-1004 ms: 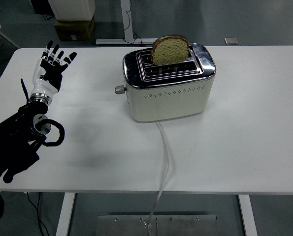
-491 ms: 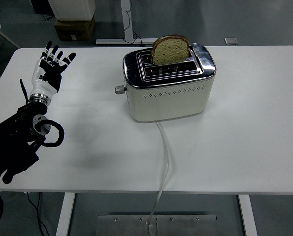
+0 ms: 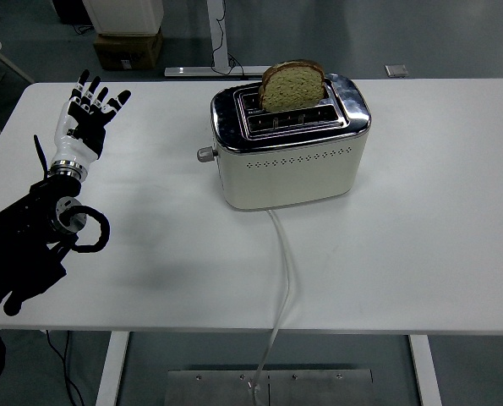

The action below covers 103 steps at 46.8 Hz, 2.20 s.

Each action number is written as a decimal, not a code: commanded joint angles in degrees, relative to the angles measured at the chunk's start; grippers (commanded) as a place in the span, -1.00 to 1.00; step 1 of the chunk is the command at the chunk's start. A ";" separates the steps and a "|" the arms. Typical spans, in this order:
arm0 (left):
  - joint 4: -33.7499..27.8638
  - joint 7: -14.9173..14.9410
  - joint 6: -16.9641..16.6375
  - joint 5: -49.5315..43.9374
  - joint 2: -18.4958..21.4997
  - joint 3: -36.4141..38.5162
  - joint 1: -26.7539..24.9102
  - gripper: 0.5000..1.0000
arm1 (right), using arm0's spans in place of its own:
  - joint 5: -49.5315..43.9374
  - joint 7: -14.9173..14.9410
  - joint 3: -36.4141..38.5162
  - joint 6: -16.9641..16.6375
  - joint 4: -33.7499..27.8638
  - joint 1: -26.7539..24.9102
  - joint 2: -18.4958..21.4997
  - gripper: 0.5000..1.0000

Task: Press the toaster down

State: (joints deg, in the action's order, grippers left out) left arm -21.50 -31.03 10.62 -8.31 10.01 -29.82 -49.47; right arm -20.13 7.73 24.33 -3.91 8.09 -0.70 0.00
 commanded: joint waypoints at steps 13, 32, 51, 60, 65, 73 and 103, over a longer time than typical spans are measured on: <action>-0.20 0.18 -0.08 2.15 0.27 0.12 -0.28 1.00 | 0.00 0.00 0.02 0.04 0.00 0.00 0.00 1.00; -0.38 0.36 0.80 9.01 1.50 0.20 -0.89 1.00 | 0.00 0.00 -0.07 0.05 0.00 0.00 0.00 1.00; -1.87 0.36 5.02 25.18 12.04 0.38 0.16 1.00 | 0.00 0.00 0.01 -0.04 0.00 0.00 0.00 1.00; -1.87 0.36 8.10 27.81 16.17 1.17 0.34 1.00 | 0.00 0.00 0.02 -0.04 0.00 0.00 0.00 1.00; -1.87 0.36 9.06 28.96 18.63 1.26 -0.28 1.00 | 0.00 0.00 0.02 0.04 0.00 0.00 0.00 1.00; -1.87 0.36 10.56 31.94 20.83 1.35 -0.80 1.00 | 0.00 0.00 0.01 -0.04 0.00 0.00 0.00 0.99; -13.56 0.27 12.58 57.25 22.07 1.35 -6.87 1.00 | 0.00 0.00 0.02 -0.04 0.00 0.00 0.00 1.00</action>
State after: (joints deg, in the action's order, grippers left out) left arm -33.31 -30.81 23.23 47.12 31.99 -28.46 -56.40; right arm -20.13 7.74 24.35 -3.91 8.09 -0.70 0.00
